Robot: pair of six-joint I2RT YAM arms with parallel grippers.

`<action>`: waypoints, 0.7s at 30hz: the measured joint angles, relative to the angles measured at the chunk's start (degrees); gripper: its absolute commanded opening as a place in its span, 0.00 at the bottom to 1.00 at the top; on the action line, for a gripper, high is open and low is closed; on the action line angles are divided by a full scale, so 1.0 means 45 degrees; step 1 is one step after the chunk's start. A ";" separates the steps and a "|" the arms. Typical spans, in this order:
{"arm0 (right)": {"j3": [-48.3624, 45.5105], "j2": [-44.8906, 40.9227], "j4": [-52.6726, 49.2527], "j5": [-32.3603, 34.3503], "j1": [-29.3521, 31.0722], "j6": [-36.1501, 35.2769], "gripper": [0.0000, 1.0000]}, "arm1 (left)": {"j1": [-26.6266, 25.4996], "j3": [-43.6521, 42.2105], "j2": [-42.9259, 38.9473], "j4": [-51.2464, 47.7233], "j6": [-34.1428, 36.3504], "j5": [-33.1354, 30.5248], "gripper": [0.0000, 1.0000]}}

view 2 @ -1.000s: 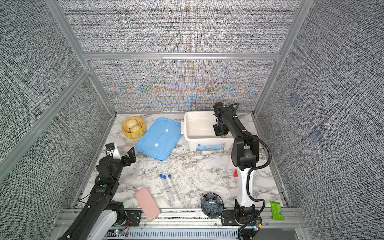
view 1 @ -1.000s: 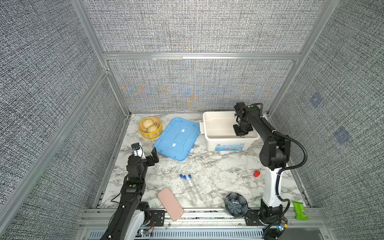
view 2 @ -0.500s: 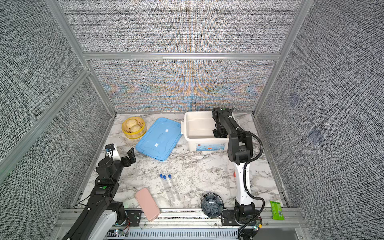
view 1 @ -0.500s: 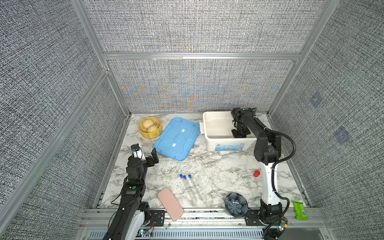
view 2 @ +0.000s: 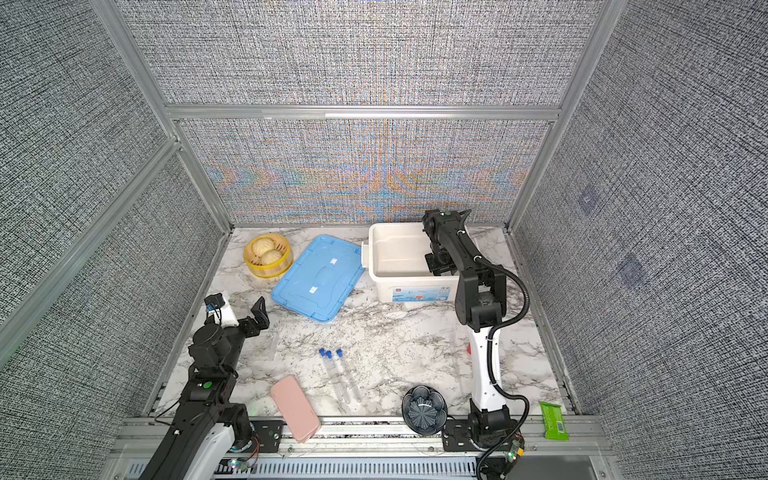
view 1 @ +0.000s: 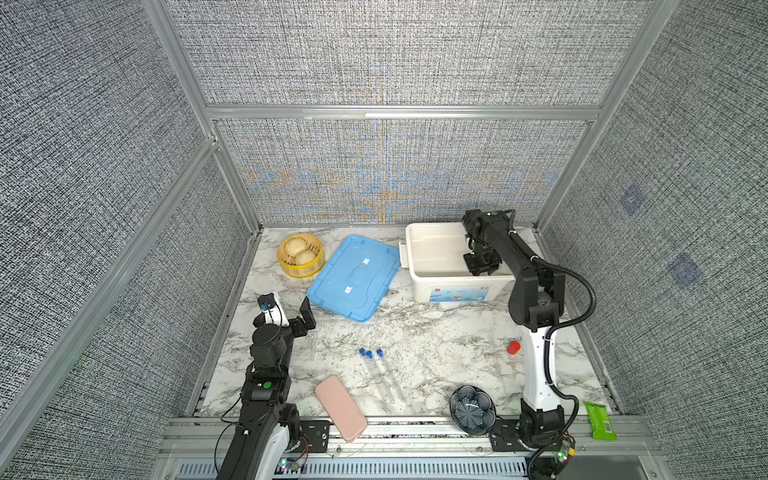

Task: Organize the chemistry lab equipment
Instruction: 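Lower the pestle into the box and open the right gripper, then move the right gripper out of the box over the clear glass tube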

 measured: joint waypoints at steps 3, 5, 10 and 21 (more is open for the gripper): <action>-0.0131 -0.0379 0.0015 0.0034 0.0117 0.0126 0.42 | 0.0000 -0.0005 0.0102 0.0015 0.0000 -0.0019 0.99; -0.0160 -0.0753 0.0019 0.0092 0.0180 0.0175 0.42 | 0.0000 0.0000 0.0185 0.0053 0.0000 -0.0019 0.99; -0.0423 -0.2176 0.0233 0.0092 0.0364 0.0510 0.42 | 0.0000 0.0000 0.0223 0.0078 0.0000 -0.0029 0.99; -0.4969 -0.8393 0.2127 -0.0151 0.0753 0.1462 0.42 | 0.0000 0.0238 0.0792 0.0068 0.0005 -0.0015 0.99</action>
